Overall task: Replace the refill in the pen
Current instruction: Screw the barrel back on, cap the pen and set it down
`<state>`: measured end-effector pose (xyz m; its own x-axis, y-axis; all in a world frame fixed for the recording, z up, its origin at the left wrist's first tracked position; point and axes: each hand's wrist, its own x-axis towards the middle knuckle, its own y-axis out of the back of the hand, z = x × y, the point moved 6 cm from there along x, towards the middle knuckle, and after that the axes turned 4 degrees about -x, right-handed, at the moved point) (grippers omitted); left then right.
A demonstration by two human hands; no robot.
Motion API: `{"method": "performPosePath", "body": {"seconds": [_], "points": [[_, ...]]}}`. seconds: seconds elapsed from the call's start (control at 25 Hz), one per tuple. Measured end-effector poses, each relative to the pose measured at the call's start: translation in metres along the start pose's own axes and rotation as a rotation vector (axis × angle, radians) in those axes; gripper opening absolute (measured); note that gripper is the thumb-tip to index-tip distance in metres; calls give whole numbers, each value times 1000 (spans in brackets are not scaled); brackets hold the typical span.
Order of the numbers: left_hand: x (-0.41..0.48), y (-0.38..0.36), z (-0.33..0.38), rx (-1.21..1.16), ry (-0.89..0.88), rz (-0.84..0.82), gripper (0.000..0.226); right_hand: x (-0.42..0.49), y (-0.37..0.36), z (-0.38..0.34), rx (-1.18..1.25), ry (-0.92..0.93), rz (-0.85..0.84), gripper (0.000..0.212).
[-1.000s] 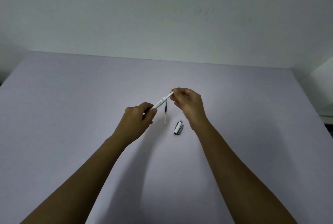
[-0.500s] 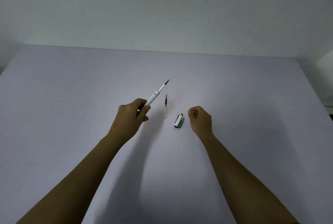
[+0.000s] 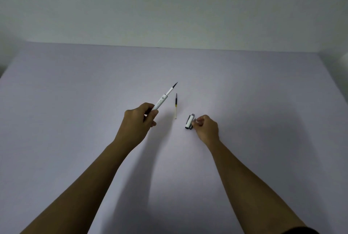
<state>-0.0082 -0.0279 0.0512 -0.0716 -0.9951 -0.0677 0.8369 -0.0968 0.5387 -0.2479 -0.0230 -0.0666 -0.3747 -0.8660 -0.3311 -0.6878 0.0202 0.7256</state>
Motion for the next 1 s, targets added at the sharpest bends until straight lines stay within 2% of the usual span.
{"method": "performPosePath", "body": {"seconds": [0.32,0.44,0.52,0.6,0.68,0.72,0.84,1.0], "points": [[-4,-4,-1,22,-1,-5,10,4,7,3,-108,-74,-35,31],[-3,-4,0,25,-2,-9,10,3,22,-7,-85,-46,-25,26],[-2,-4,0,46,-3,-15,10,-1,39,-24,125,2,24,18],[-2,-5,-1,82,-17,-39,11,-8,56,-42,513,3,44,10],[-3,-8,0,119,-44,-68,12,-17,65,-57,922,-18,-37,6],[-3,-10,2,130,-55,-79,13,-20,68,-63,1036,-13,-66,6],[-3,-12,6,151,-100,-84,13,-29,73,-75,1136,-2,-106,6],[-2,-12,9,192,-143,-103,13,-34,70,-82,1145,12,-125,7]]}}
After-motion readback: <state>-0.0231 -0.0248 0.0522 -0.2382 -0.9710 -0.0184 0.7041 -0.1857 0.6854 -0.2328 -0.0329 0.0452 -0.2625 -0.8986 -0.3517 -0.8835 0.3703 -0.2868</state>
